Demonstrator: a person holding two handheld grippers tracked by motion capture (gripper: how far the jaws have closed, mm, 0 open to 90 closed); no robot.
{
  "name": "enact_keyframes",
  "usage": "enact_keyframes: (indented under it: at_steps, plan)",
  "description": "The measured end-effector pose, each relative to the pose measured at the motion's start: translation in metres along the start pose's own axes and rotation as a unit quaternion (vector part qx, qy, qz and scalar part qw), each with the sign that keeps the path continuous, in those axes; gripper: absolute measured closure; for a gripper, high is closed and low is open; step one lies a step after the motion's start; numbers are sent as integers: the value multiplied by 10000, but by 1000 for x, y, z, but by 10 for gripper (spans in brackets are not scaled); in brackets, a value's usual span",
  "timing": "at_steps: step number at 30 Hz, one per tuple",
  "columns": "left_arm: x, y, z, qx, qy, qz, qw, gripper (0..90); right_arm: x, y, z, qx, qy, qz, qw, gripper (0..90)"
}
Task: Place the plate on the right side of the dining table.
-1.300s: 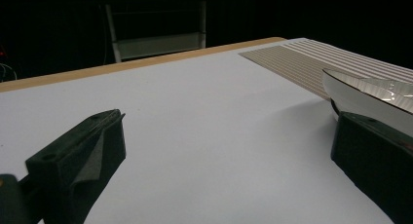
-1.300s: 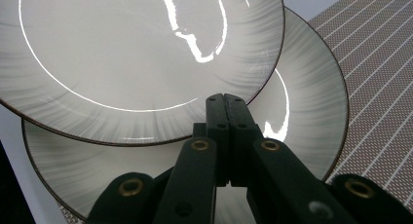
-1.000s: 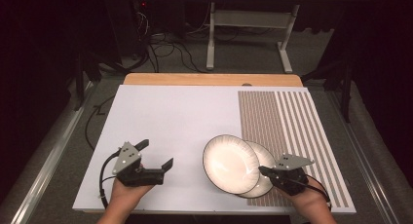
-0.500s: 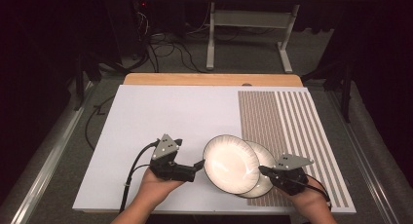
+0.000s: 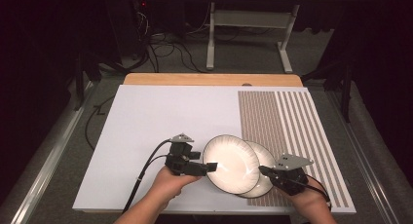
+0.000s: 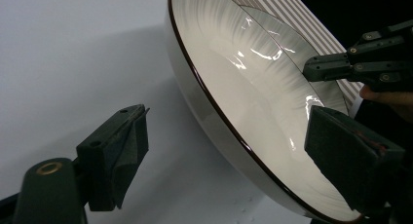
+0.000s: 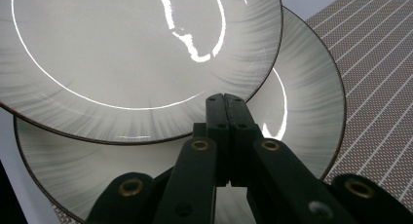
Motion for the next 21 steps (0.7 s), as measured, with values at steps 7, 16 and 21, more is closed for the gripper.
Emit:
enact_keyframes:
  at_steps: [7,16,21]
  plan:
    - [8,-2,3,-298,-154,-163,9993,330,0,0,-1,13,-3,-16,10000,900]
    - [10,-3,1,-523,-177,-485,9973,597,0,0,-1,15,-12,-14,10000,900]
    - [10,-1,0,-687,-185,-548,9960,622,-1,0,-1,-2,-25,-7,10000,900]
Point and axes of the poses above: each handheld gripper's, and its own axes: x roughly forward along the jaws, y roughly out of its top, z roughly to its right, the point moved 6 cm from there along x, roughly forward along the jaws, and after that the axes turned 3 degrees about -z, right-handed, at the moved point
